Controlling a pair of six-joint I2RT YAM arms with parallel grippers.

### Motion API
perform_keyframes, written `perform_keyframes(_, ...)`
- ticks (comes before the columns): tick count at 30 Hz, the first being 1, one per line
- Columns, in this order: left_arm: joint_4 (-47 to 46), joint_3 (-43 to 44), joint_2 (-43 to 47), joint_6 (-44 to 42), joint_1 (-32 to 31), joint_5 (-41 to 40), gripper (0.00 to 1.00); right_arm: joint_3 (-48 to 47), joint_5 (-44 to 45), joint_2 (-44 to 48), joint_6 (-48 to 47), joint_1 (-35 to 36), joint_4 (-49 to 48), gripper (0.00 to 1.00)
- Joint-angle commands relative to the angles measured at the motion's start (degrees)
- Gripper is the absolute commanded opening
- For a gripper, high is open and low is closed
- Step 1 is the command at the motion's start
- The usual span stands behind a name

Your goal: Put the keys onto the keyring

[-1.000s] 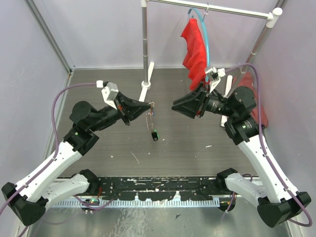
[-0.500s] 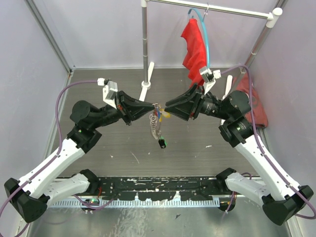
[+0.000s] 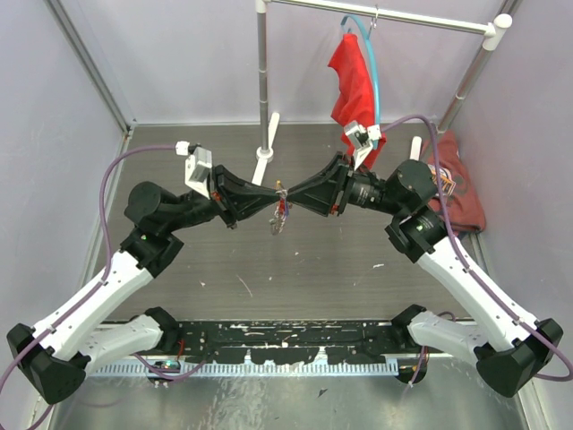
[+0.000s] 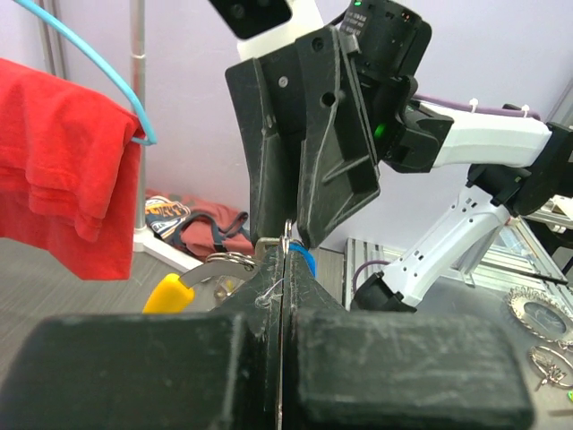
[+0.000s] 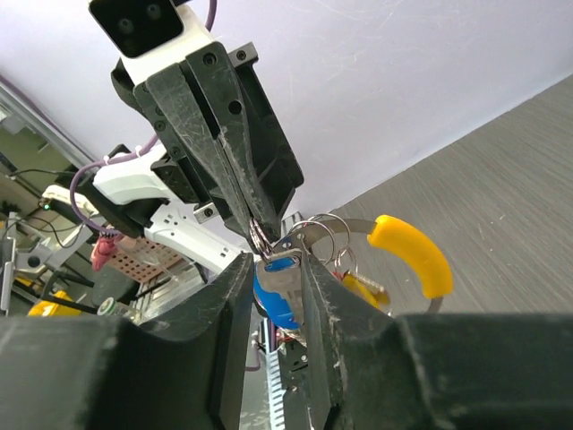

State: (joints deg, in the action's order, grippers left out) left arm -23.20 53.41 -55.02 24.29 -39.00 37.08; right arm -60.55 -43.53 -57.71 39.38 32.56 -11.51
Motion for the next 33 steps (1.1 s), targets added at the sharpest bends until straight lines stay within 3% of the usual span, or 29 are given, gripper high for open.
perform_keyframes(1, -2.29, 2.84, 0.18, -0.2, 0.16, 1.07, 0.0, -3.29, 1.04, -0.51, -1.66, 1.8, -0.5, 0.32)
perform_keyframes(7, -1.32, 3.02, -0.02, -0.69, 0.16, 1.22, 0.0, -3.68, 1.63, -0.39, -2.73, 1.98, 0.52, 0.27)
perform_keyframes(11, -0.41, 3.11, 0.06, -1.18, 0.19, 1.12, 0.0, -4.06, 2.3, 0.2, -3.83, 1.98, 1.37, 0.33)
perform_keyframes(24, 0.54, 3.11, 0.39, -1.79, 0.19, 0.51, 0.0, -4.27, 1.95, 0.68, -4.04, 1.94, 1.53, 0.05)
perform_keyframes(33, 2.28, 3.28, 0.88, -3.11, 0.19, 0.1, 0.0, -8.3, 3.32, 0.61, -9.2, 1.97, 11.13, 0.02)
